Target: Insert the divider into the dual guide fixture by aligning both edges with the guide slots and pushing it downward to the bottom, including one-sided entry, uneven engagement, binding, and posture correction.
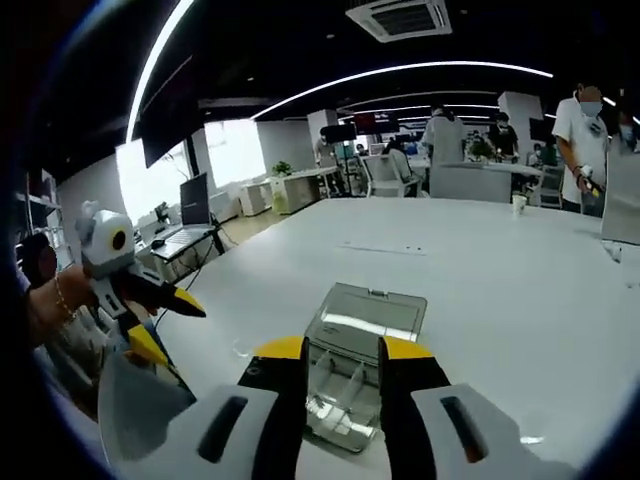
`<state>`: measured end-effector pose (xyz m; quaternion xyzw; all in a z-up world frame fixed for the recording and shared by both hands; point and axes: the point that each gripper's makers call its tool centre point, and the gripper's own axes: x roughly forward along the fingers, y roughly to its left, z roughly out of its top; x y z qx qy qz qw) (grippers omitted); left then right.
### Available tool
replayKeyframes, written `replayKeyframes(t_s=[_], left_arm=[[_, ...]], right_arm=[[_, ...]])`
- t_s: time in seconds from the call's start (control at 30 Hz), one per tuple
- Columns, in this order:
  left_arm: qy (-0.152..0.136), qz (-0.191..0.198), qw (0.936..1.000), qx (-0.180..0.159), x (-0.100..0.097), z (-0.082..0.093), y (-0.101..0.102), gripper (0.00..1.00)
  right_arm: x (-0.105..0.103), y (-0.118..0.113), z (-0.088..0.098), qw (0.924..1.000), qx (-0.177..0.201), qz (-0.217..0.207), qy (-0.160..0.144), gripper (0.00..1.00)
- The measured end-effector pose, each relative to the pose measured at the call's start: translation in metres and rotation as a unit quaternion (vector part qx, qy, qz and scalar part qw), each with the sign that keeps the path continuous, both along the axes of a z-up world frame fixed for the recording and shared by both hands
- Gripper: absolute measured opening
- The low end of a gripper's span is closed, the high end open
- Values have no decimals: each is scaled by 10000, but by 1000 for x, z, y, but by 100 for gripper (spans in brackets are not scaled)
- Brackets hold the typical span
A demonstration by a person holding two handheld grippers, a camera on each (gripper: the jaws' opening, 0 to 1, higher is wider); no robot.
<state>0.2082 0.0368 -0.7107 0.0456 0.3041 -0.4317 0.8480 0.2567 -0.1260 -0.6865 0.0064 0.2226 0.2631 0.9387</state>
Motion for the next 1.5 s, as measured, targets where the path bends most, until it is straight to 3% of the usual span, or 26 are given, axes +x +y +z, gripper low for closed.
replayKeyframes(t_s=[0.2, 0.43, 0.7, 0.97, 1.0, 1.5], left_arm=[[5, 43, 10000, 4, -1, 1, -7, 54], [-39, 4, 10000, 30, -4, 5, -19, 54], [-87, 39, 9999, 42, -2, 8, -31, 54], [-117, 103, 9999, 57, 0, 10, -41, 54], [-113, 115, 9999, 48, 1, 10, -43, 54], [-110, 144, 9998, 90, 8, 12, -67, 54]], right_arm=[[-6, -28, -1, 9999, -53, -147, -66, 23], [-11, -78, -10, 9982, -330, -465, -157, 23], [-19, -149, -32, 9938, -417, -1029, 10, 23], [-31, -193, -50, 9873, -650, -1433, 199, 24], [-33, -208, -56, 9864, -636, -1496, 252, 24], [-53, -229, -71, 9823, -844, -1602, 489, 25]])
